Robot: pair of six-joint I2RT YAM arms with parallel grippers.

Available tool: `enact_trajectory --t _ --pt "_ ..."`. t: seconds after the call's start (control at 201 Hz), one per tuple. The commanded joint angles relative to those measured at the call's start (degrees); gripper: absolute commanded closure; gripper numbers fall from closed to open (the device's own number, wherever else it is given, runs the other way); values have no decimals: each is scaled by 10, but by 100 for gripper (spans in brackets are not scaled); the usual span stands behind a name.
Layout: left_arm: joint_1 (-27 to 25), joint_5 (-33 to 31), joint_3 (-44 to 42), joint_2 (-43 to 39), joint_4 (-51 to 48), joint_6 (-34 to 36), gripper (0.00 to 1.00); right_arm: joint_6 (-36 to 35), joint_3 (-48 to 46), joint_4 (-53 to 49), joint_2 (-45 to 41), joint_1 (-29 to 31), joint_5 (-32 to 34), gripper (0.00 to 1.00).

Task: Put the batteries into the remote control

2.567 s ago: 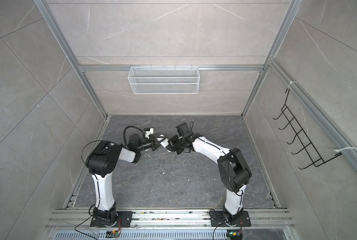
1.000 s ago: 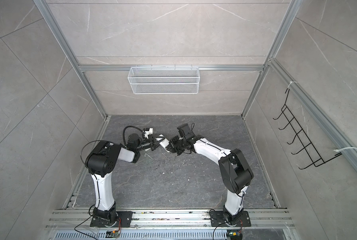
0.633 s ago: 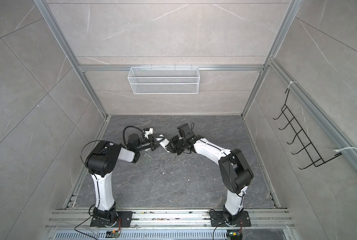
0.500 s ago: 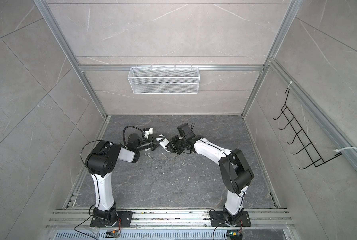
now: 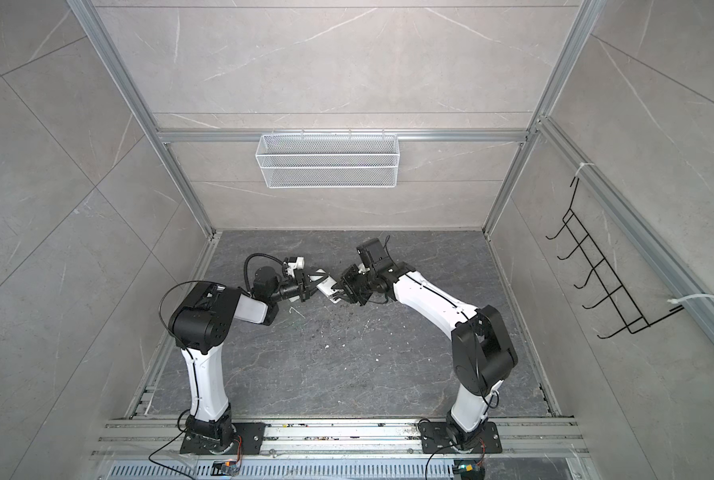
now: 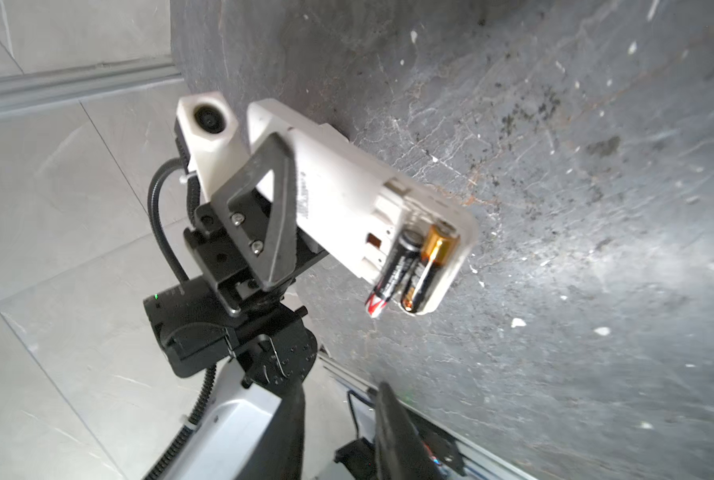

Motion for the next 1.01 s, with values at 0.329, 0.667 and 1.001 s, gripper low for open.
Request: enact_trajectory --t 0.329,0.667,1.001 --pt "5 69 -2 -93 -101 -8 100 -410 -26 -27 -50 14 164 14" --pt "5 78 -3 -110 -131 -4 100 -407 -74 77 -50 34 121 8" --pt "5 81 3 -91 -62 -61 100 -422 -80 85 -41 58 116 9"
